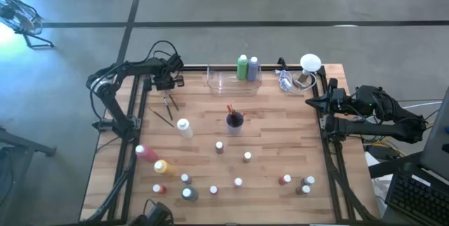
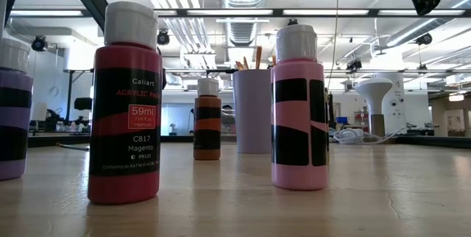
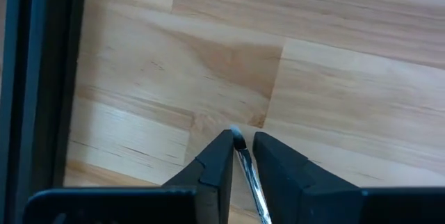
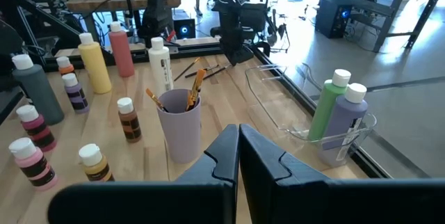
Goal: Pick & Place Paint Supplies
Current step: Put the silver paint brush into the purple cup
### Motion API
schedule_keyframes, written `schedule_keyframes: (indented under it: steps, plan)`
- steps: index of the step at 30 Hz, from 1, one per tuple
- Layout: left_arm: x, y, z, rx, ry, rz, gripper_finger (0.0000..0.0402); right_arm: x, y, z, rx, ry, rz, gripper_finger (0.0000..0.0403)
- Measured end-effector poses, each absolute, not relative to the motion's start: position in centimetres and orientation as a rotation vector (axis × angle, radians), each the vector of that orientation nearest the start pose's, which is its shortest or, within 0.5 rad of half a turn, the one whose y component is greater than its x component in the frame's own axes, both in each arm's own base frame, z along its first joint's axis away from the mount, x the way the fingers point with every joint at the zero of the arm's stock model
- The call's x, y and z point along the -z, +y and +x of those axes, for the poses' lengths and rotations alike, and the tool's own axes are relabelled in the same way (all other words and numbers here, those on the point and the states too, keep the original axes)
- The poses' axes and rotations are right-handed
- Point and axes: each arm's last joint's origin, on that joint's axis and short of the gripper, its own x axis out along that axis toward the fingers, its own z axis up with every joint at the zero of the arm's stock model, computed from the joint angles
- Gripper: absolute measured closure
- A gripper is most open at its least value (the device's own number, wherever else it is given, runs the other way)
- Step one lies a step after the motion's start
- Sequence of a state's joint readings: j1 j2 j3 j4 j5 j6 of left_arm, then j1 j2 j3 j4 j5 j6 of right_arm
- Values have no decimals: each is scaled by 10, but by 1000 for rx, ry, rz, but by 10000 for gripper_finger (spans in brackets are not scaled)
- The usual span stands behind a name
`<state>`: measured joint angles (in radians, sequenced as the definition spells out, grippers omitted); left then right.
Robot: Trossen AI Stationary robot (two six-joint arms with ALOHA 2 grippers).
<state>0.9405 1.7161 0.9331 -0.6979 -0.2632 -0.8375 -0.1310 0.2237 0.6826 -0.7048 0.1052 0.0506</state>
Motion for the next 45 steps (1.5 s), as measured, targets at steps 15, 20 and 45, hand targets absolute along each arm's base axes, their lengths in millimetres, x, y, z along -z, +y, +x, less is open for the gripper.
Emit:
schedule_keyframes:
  steps: [15, 20, 45]
  plan:
    - [-138, 235, 163, -1502, 1022, -1082, 392, -301, -9, 48, 241, 240, 53, 394]
    - [-138, 235, 163, -1489, 1021, -1069, 395, -301, -9, 48, 241, 240, 53, 394]
    - [-185, 249, 187, -1268, 830, -1005, 401, -301, -9, 48, 242, 240, 54, 394]
